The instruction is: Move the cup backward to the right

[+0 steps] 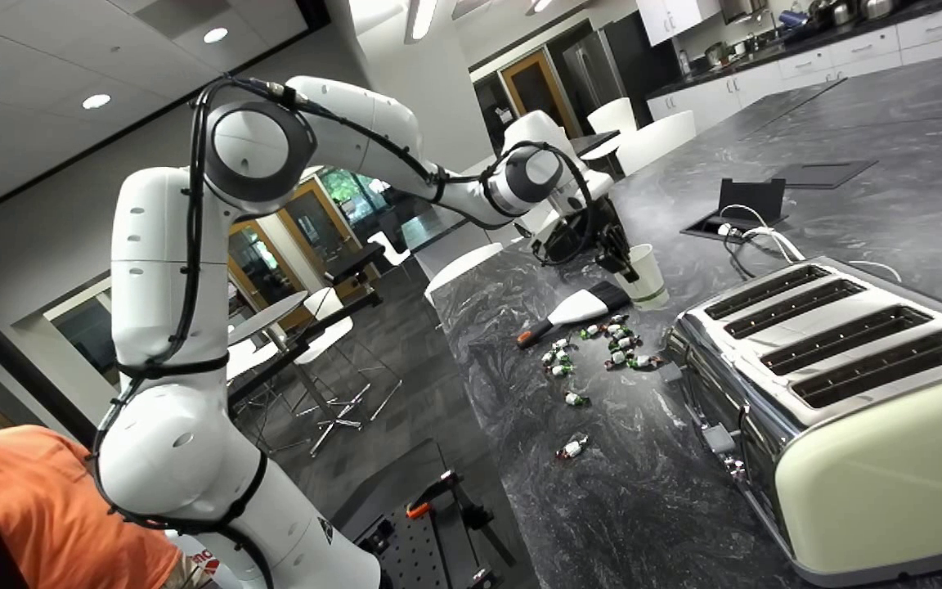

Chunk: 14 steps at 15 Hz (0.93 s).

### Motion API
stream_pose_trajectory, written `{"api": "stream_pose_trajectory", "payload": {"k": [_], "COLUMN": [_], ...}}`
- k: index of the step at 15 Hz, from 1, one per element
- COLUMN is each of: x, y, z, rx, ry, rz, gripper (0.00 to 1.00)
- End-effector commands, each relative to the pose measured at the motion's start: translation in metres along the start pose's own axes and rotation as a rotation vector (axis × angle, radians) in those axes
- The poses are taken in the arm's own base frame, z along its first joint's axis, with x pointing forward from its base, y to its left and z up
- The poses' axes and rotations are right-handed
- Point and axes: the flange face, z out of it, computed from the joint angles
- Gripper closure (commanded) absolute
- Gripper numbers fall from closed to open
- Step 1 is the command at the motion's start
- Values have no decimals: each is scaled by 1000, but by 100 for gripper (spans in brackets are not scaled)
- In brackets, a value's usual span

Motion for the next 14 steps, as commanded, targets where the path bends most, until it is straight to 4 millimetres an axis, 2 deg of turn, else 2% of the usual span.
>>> {"api": "stream_pose_trajectory", "payload": {"k": [1, 6, 14], "x": [3, -2, -6], "y": [-3, -2, -5], "z": [13, 33, 51], "rx": [22, 52, 100], "ry": [-25, -30, -12], "rz": [51, 64, 63], "gripper": [98, 99, 99]}}
